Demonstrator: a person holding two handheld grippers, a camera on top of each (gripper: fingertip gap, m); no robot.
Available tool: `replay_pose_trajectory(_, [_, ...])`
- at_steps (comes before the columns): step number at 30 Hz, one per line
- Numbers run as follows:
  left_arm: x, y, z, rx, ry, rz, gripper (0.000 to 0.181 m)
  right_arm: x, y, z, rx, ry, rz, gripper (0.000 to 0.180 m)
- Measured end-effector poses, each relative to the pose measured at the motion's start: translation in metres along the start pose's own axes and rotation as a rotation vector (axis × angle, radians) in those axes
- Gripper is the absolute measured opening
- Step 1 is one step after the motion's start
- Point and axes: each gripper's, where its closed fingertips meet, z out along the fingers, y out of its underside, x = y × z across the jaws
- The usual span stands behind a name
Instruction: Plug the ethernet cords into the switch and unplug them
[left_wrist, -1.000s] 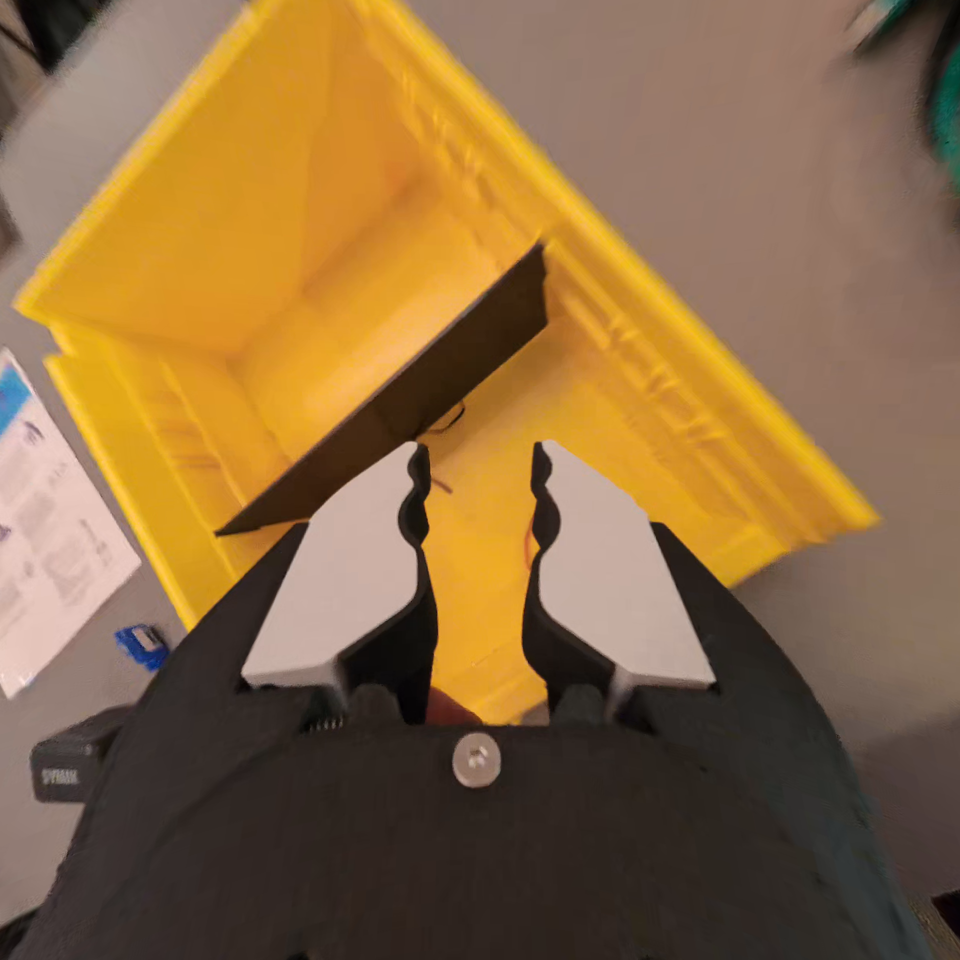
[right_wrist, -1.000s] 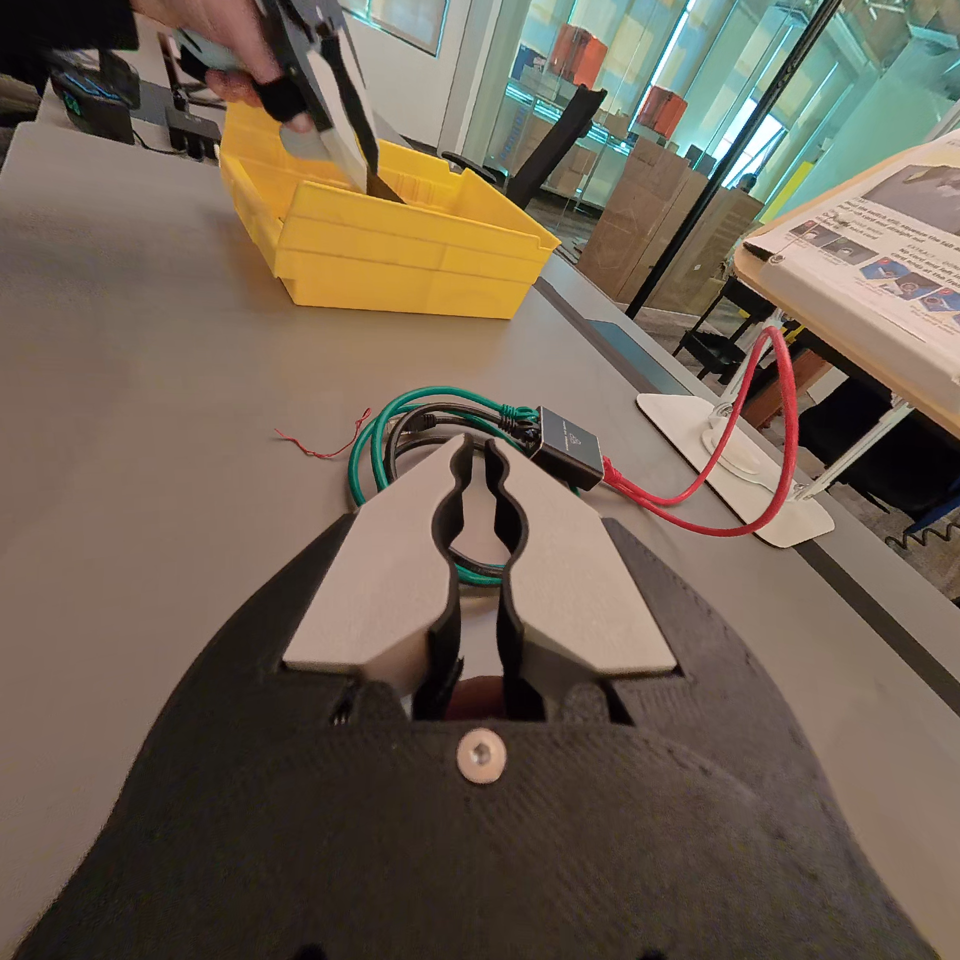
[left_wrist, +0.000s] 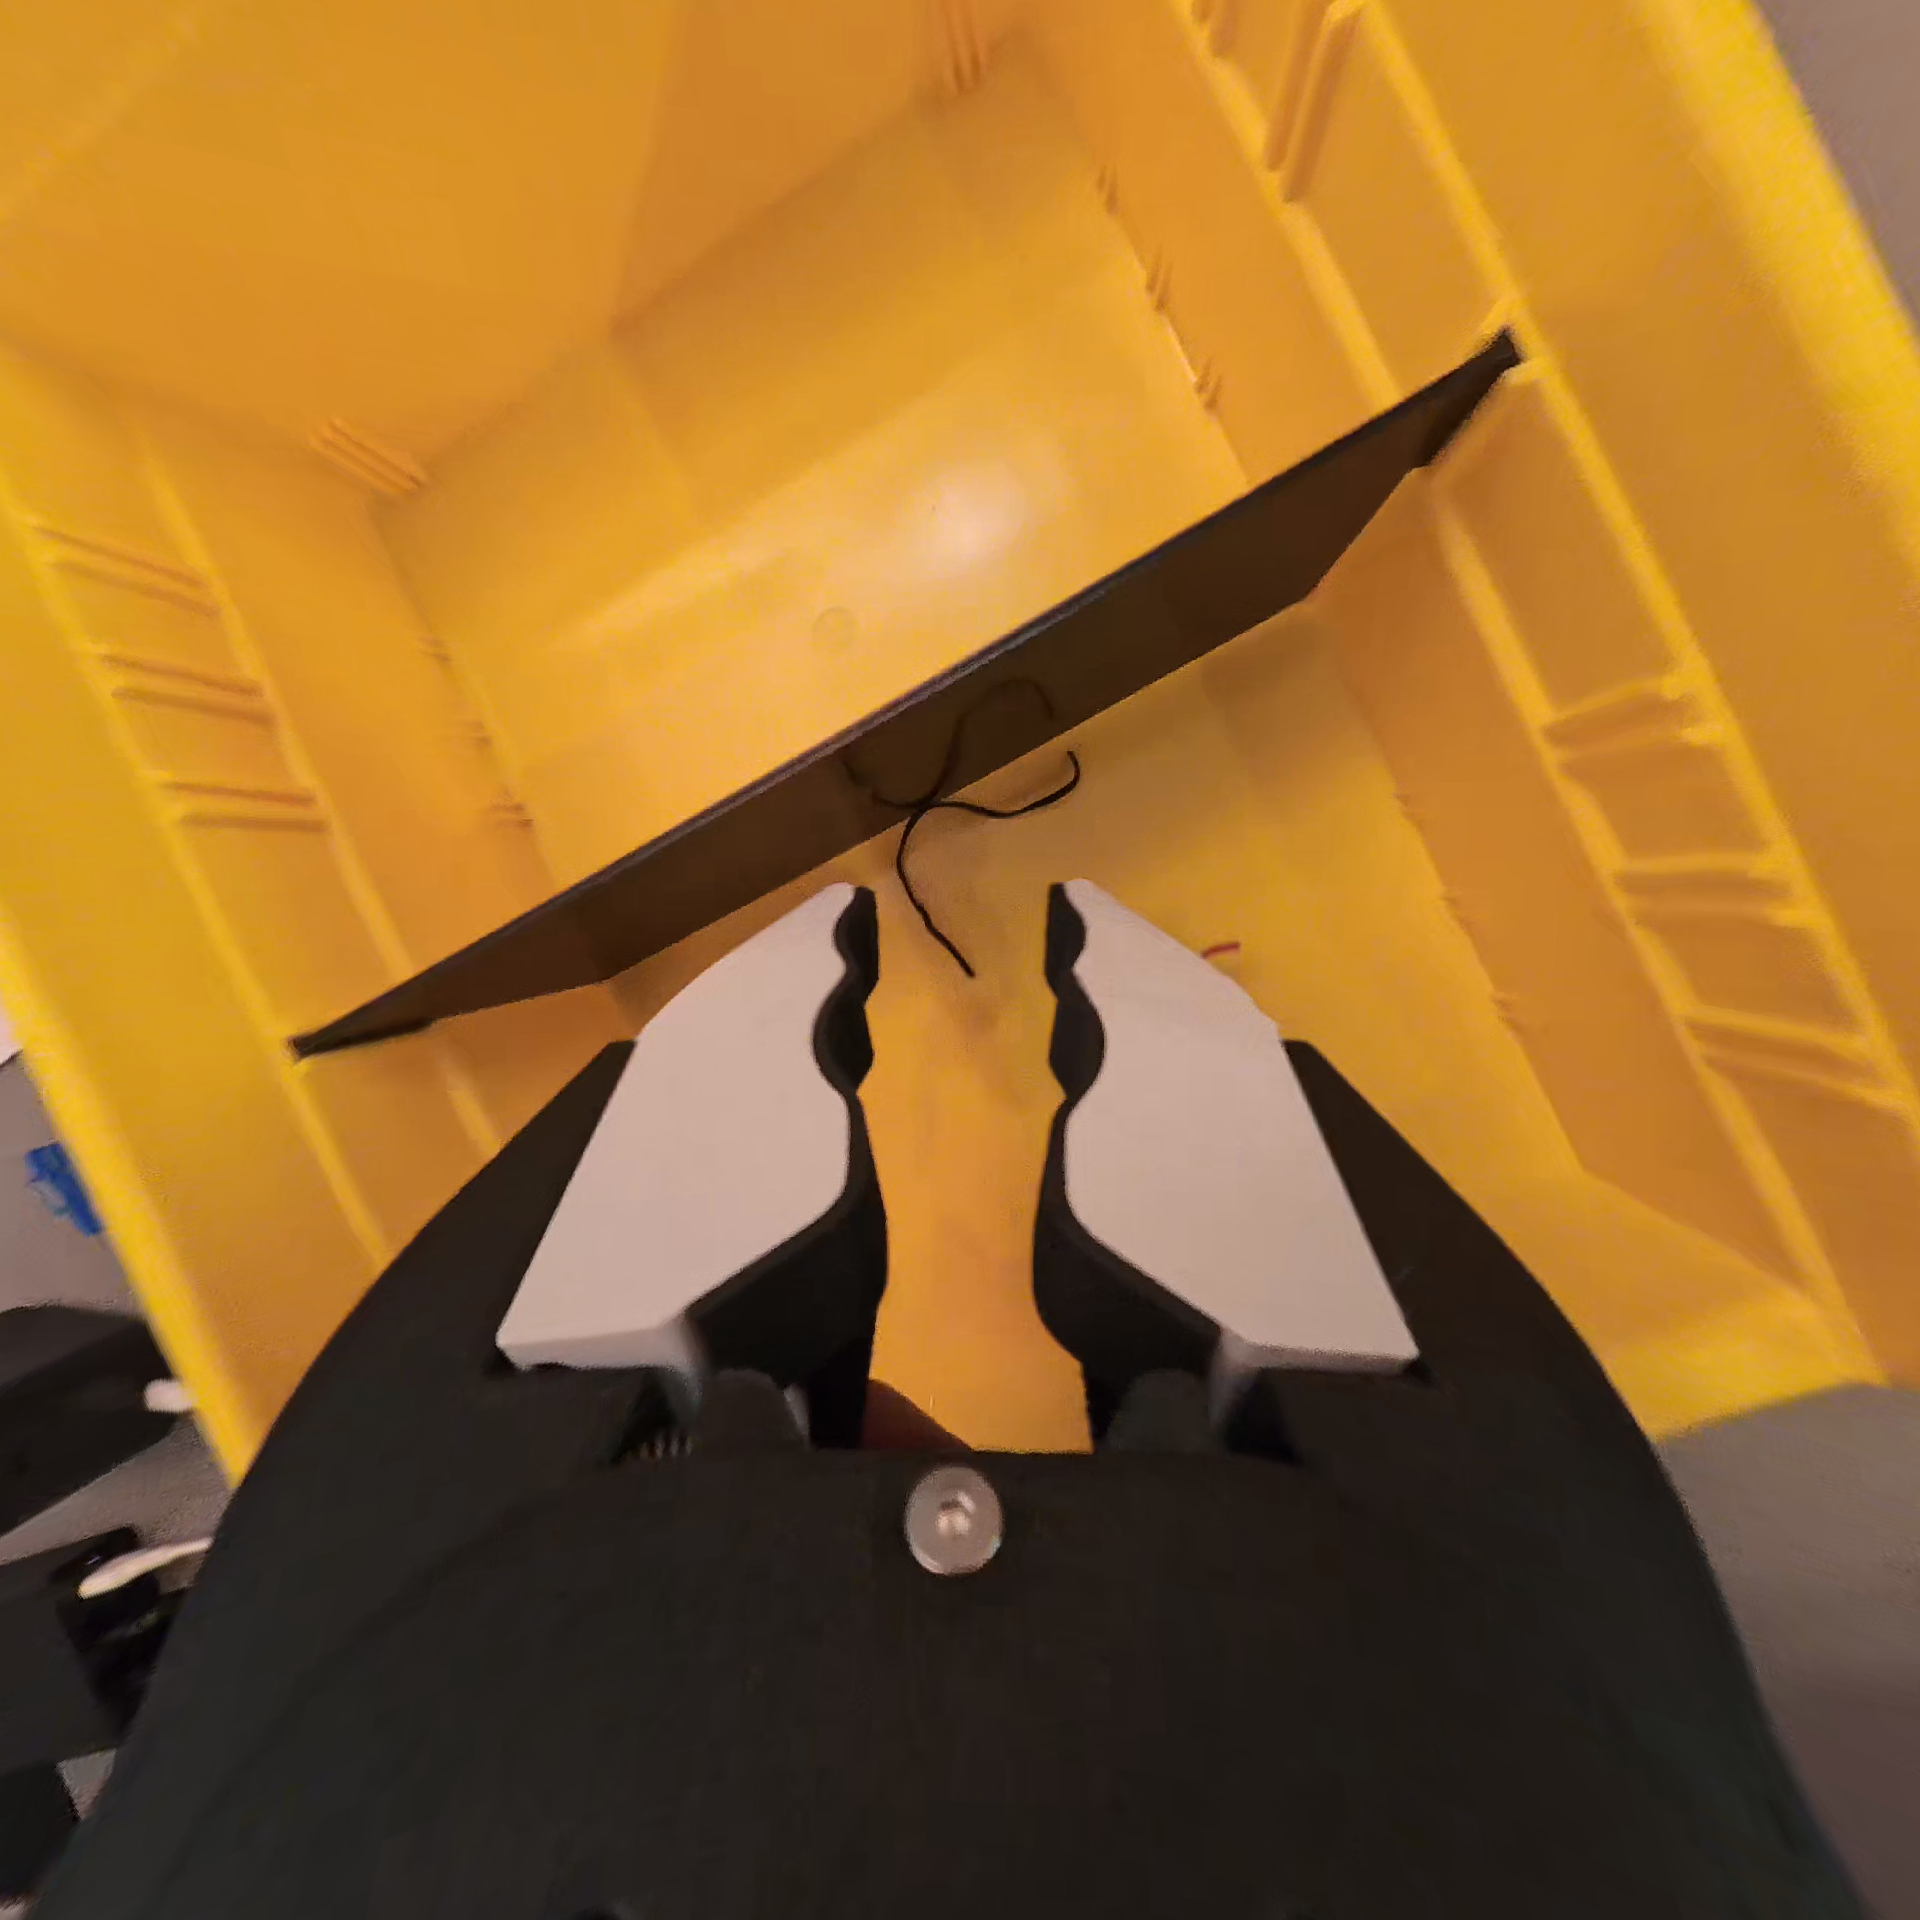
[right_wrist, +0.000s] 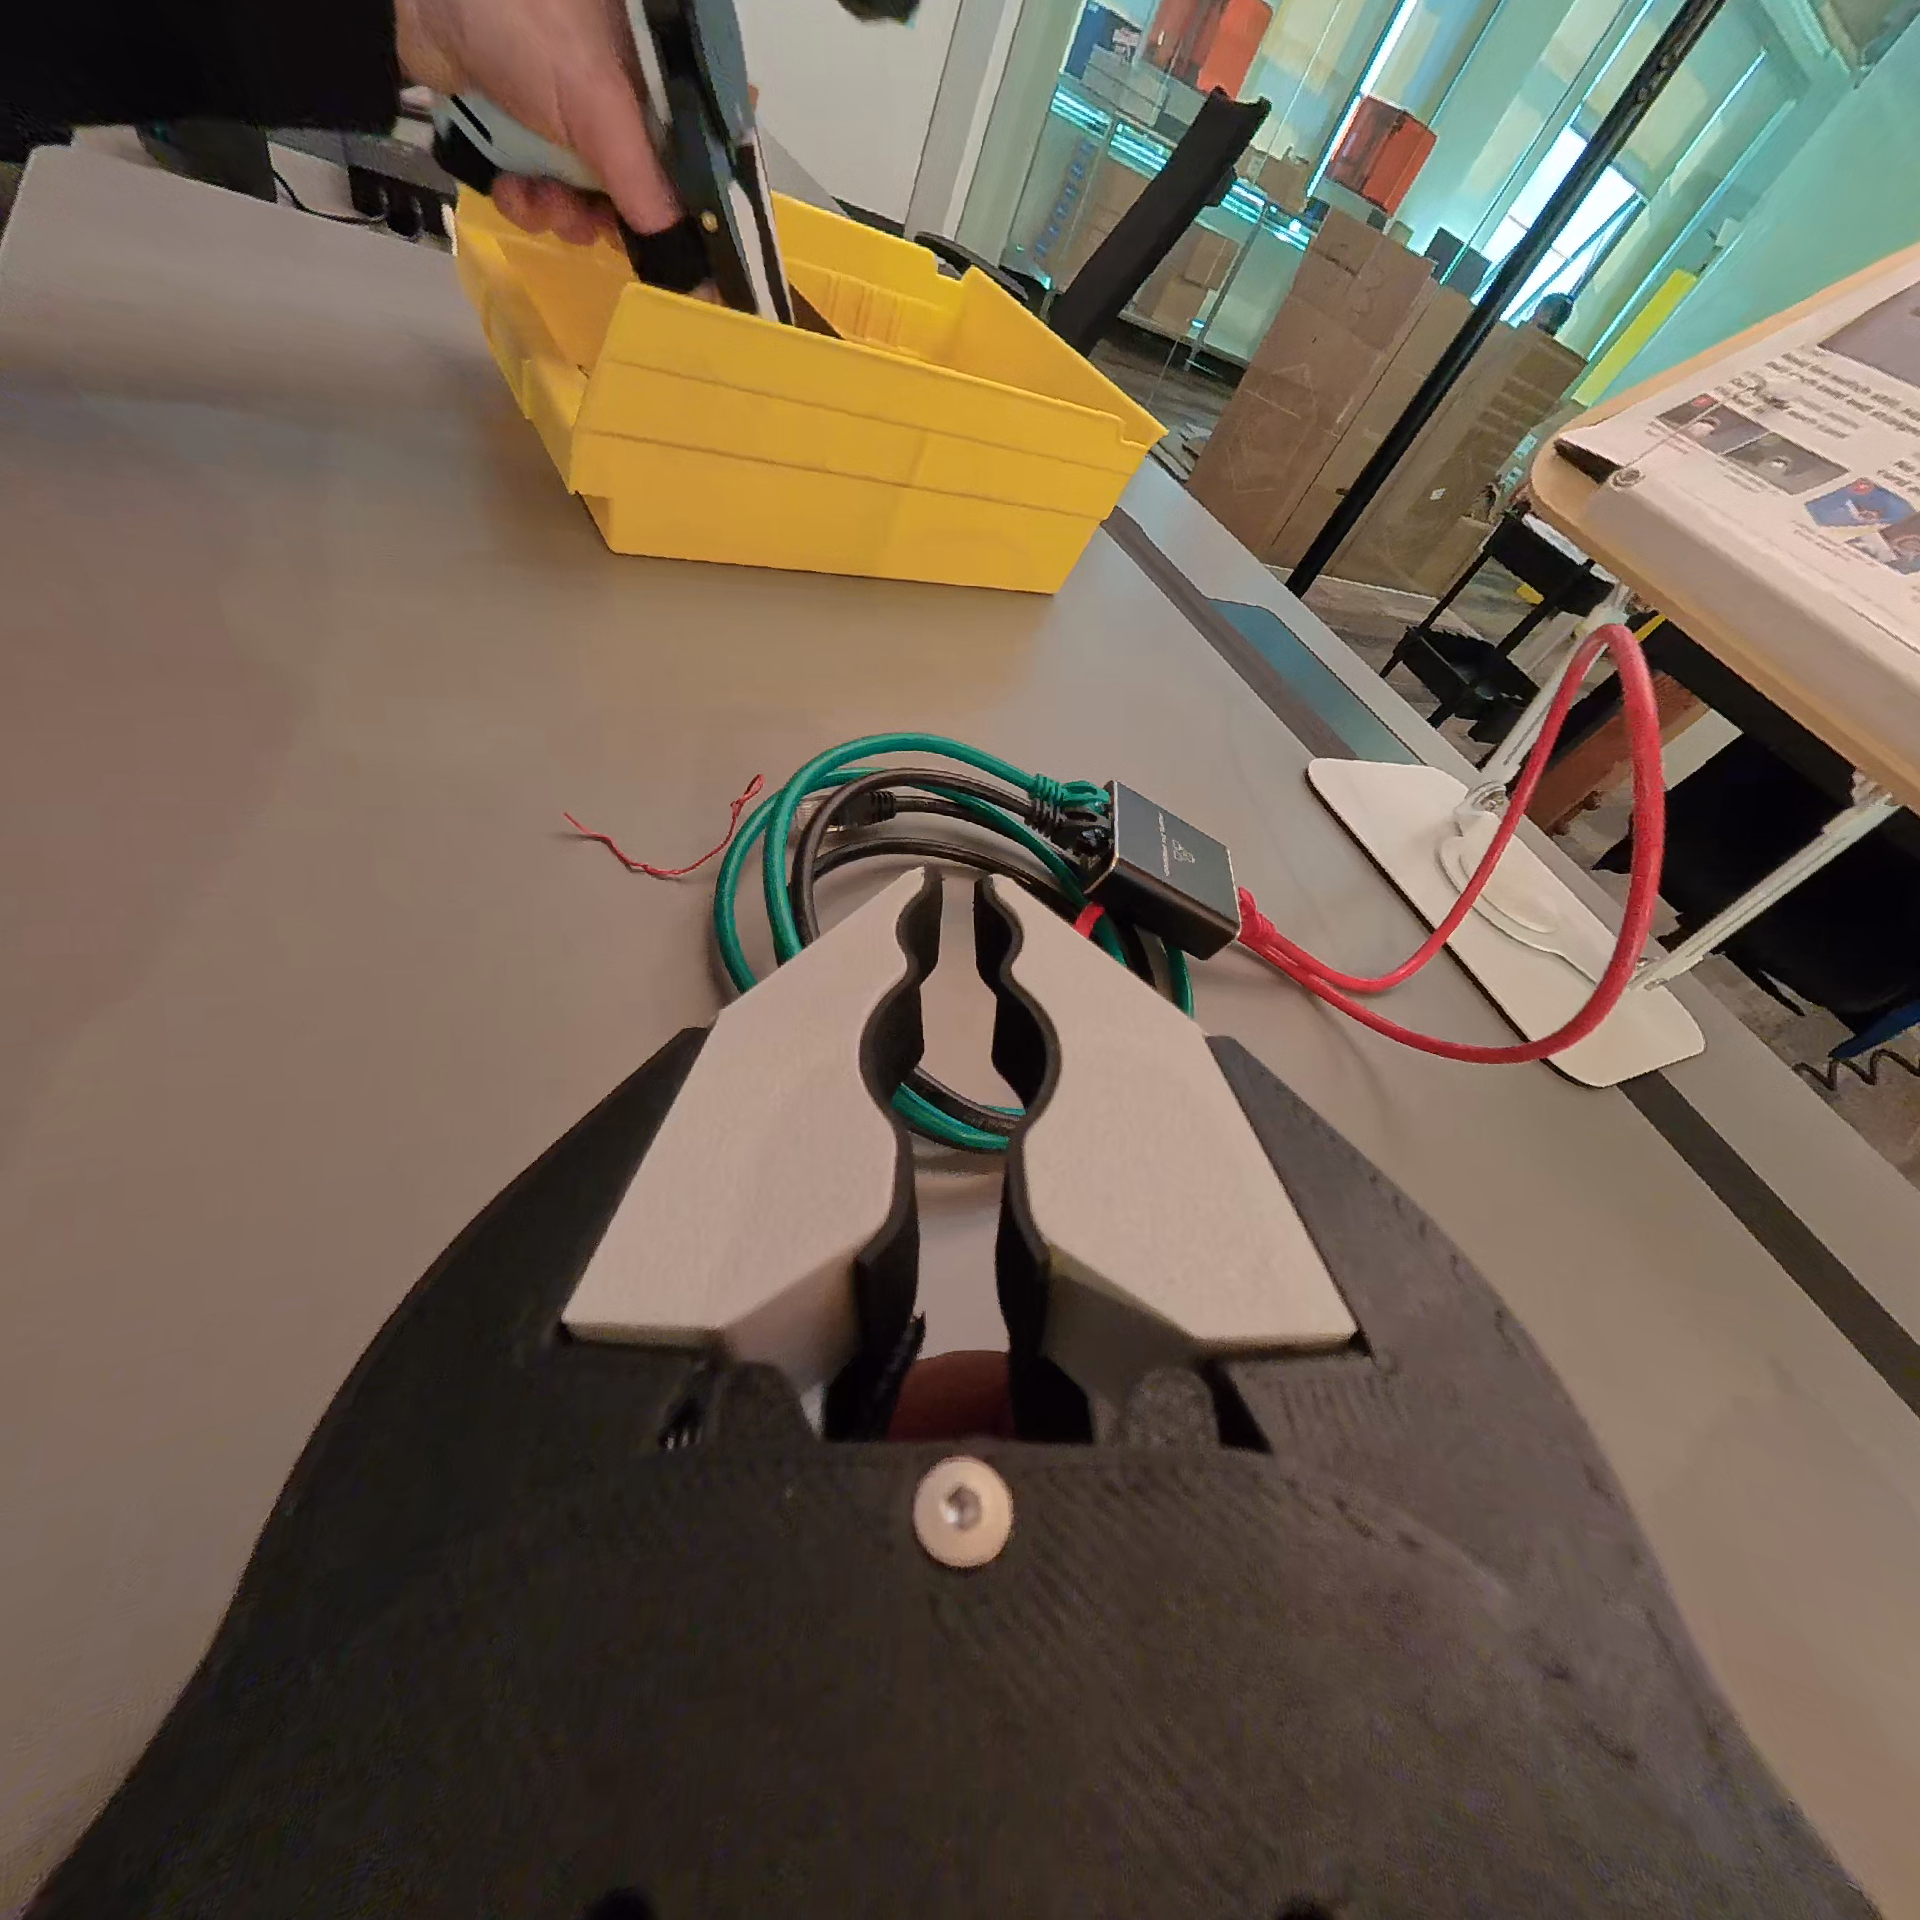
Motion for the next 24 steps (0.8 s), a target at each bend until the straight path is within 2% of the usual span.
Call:
replay_pose_trajectory(6, [0.005,0.007,0.037,-0.095,-0.005,-0.116,0.059,-0.002,0.001,0.001,-0.011,-0.002,-0.017,0.004])
replay_pose_trajectory(9, [-0.006,-0.003,0.036,-0.055,-0.045,-0.194,0.058,-0.002,0.002,0.001,-0.011,-0.005,-0.014,0.004])
replay_pose_trajectory(13, [-0.008,0.003,0.042,-0.111,-0.043,-0.218,0.053,-0.002,0.001,0.001,-0.007,-0.007,-0.009,0.004])
replay_pose_trajectory(15, [-0.008,0.002,0.043,-0.112,-0.022,-0.234,0.038,-0.001,0.001,0.000,-0.005,-0.007,-0.006,0.003])
replay_pose_trajectory(17, [-0.013,0.005,0.044,-0.124,-0.024,-0.259,0.016,-0.001,0.001,-0.001,-0.002,-0.007,-0.002,0.003])
replay_pose_trajectory(18, [-0.016,0.005,0.045,-0.127,-0.042,-0.261,0.012,-0.001,0.000,-0.001,-0.001,-0.007,-0.001,0.004])
replay_pose_trajectory(24, [-0.020,0.006,0.046,-0.128,-0.039,-0.256,0.004,-0.003,-0.002,-0.002,0.004,-0.009,-0.008,0.003])
